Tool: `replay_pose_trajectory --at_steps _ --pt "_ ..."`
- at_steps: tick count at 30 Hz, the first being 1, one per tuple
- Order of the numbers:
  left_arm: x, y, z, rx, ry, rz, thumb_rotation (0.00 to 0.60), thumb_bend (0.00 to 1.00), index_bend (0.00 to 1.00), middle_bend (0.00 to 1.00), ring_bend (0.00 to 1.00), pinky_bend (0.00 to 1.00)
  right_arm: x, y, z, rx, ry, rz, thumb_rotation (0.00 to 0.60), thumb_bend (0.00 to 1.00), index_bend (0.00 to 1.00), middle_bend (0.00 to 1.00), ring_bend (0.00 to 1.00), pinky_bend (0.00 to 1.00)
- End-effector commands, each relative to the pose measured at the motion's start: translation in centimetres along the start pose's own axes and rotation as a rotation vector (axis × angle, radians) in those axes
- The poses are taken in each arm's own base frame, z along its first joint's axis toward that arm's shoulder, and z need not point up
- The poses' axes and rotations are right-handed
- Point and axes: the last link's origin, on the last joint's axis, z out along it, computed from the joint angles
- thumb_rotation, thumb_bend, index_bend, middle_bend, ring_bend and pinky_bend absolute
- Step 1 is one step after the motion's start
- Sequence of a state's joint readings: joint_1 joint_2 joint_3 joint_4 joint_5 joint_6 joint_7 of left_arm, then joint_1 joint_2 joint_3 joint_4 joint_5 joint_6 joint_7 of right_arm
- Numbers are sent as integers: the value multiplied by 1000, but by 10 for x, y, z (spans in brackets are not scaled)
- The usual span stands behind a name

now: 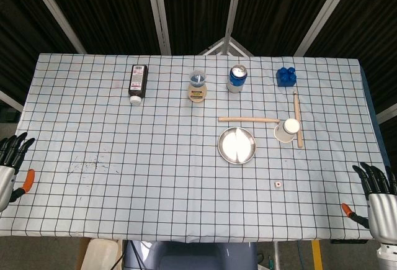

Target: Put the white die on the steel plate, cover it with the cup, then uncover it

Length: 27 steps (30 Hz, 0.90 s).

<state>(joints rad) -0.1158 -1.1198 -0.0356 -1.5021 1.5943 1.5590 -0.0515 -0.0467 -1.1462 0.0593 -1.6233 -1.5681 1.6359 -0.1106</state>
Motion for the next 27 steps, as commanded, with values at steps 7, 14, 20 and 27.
replay_pose_trajectory --at_steps 7,14,20,27 --pt "0 0 1 -4 3 3 600 707 13 0 0 0 -3 0 1 1 -18 -6 600 44 168 156 132 0" --pt "3 0 0 -6 19 -4 600 707 14 0 0 0 -2 0 1 4 -23 2 600 44 169 156 132 0" --pt "4 1 -2 -12 27 -8 600 707 22 0 0 0 -4 -4 -2 23 -47 14 600 45 227 156 132 0" --pt "4 2 -4 -14 24 -7 600 707 22 0 0 0 -19 -36 -5 153 -125 155 600 44 286 156 132 0"
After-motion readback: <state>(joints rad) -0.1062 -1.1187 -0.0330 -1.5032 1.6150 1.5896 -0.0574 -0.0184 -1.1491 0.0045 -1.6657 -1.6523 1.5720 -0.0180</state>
